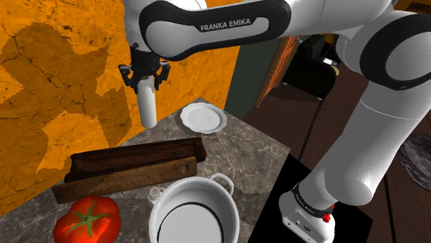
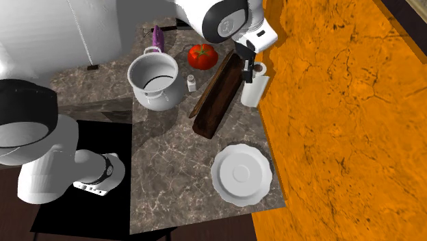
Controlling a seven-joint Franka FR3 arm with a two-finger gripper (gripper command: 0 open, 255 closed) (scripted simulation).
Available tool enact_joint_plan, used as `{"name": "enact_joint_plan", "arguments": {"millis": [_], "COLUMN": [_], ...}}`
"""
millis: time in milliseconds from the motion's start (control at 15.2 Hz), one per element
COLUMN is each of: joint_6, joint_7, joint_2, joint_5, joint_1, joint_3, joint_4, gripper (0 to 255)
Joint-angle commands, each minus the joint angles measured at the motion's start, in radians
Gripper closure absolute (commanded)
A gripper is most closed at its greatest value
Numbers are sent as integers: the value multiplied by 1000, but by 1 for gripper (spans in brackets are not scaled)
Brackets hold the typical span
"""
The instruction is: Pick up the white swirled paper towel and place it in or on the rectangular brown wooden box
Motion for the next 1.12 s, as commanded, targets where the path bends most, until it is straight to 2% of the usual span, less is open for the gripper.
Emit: {"name": "enact_joint_plan", "arguments": {"millis": [0, 726, 1056], "joint_6": [-29, -167, -236], "joint_7": [-4, -27, 41], "joint_2": [-2, 0, -66], "joint_5": [3, 12, 26], "joint_1": [2, 11, 55], "joint_3": [2, 7, 43], "joint_4": [27, 169, 164], "gripper": [255, 255, 255]}}
